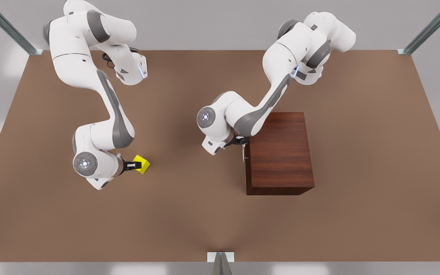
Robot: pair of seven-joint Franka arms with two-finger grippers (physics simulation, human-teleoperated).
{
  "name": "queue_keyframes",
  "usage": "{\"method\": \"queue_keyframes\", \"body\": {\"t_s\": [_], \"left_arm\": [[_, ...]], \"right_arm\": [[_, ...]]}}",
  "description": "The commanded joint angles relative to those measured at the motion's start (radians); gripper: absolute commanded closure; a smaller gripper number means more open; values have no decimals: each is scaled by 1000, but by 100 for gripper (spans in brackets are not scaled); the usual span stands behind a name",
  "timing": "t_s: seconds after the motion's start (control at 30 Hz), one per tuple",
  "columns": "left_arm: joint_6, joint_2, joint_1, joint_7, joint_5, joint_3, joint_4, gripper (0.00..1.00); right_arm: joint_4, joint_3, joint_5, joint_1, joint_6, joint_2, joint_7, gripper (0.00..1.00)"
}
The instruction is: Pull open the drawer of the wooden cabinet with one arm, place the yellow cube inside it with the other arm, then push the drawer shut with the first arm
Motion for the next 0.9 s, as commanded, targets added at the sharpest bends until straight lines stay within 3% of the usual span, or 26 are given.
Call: {"method": "queue_keyframes", "body": {"t_s": [0.0,0.13,0.43,0.87], "left_arm": [[2,8,2,-267,3,0,0,0],[39,31,3,-247,6,9,7,0],[40,52,3,-147,3,14,2,0],[83,84,5,-150,-2,9,5,0]], "right_arm": [[-10,0,-15,5,58,-2,307,0],[-279,-8,-12,-11,379,-97,410,0],[-394,-16,-12,-17,516,-86,443,0],[-396,-17,-16,-18,516,-17,442,0]]}}
